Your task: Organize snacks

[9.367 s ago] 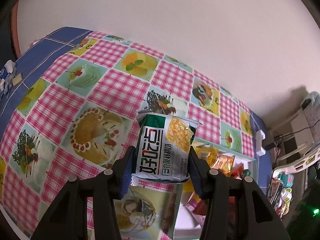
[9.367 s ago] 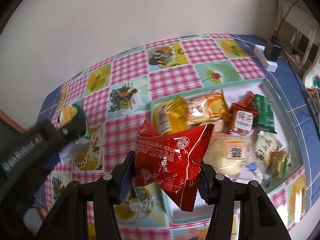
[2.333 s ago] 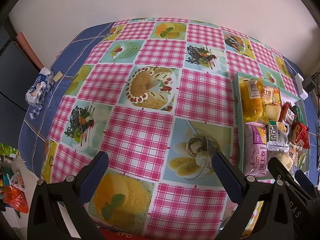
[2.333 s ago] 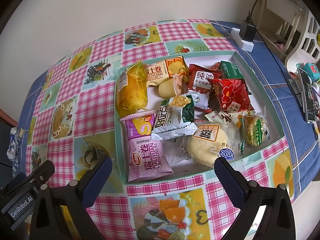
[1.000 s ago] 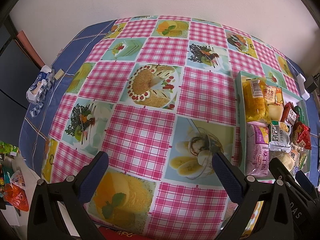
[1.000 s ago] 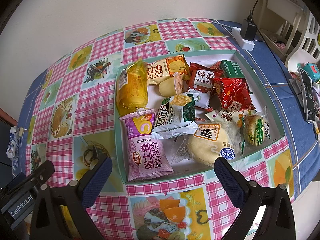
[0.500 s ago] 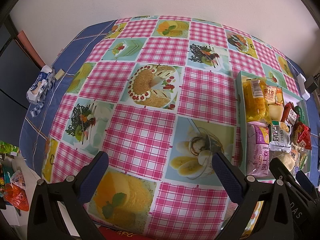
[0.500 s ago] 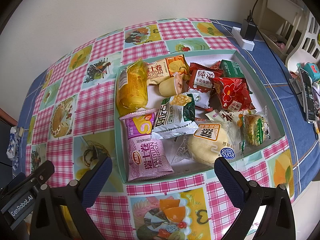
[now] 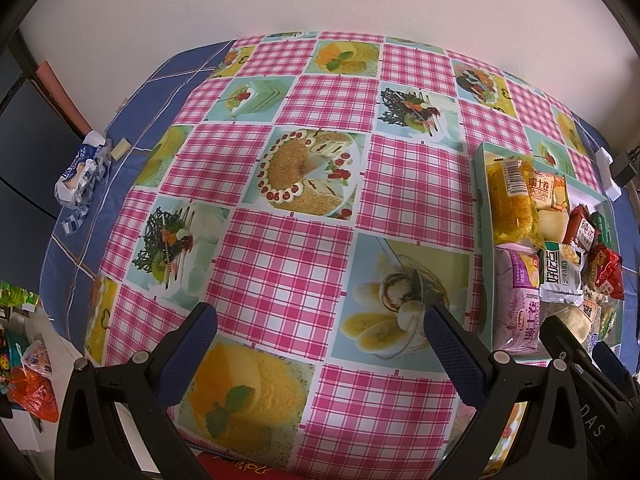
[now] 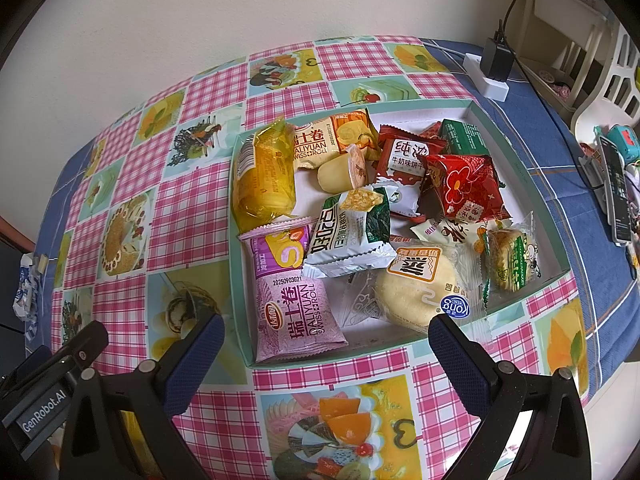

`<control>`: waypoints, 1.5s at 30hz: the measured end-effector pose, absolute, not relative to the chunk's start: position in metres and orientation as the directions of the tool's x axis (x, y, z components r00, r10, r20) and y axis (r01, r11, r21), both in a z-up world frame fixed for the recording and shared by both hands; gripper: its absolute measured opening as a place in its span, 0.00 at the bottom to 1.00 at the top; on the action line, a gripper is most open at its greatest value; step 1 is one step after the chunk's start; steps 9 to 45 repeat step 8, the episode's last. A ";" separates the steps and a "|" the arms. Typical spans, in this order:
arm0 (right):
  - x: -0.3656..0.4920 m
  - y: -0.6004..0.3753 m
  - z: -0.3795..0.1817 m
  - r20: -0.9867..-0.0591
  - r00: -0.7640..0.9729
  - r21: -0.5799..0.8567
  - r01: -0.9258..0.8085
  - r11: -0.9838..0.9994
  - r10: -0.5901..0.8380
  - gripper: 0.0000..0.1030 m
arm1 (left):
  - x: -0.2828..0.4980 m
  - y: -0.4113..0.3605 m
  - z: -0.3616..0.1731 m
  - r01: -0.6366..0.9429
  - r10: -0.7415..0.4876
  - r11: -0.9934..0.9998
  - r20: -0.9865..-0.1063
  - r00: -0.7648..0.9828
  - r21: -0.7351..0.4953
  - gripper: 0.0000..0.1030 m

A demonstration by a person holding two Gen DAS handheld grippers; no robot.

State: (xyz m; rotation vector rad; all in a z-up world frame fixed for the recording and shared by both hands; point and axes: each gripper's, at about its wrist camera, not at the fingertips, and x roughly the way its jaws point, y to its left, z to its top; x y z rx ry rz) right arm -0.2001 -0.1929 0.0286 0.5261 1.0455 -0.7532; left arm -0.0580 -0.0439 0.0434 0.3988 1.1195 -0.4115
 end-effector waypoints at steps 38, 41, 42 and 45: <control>-0.200 -0.193 0.029 -0.907 0.296 0.038 0.766 0.642 -0.299 1.00 | -0.057 -0.042 0.044 0.506 -0.116 0.857 -0.919 0.376 0.099 1.00; -0.200 -0.193 0.029 -0.907 0.296 0.038 0.766 0.642 -0.299 1.00 | -0.057 -0.042 0.044 0.506 -0.116 0.857 -0.919 0.376 0.099 1.00; -0.200 -0.193 0.029 -0.907 0.296 0.038 0.766 0.642 -0.299 1.00 | -0.057 -0.042 0.044 0.506 -0.116 0.857 -0.919 0.376 0.099 1.00; -0.200 -0.193 0.029 -0.907 0.296 0.038 0.766 0.642 -0.299 1.00 | -0.057 -0.042 0.044 0.506 -0.116 0.857 -0.919 0.376 0.099 1.00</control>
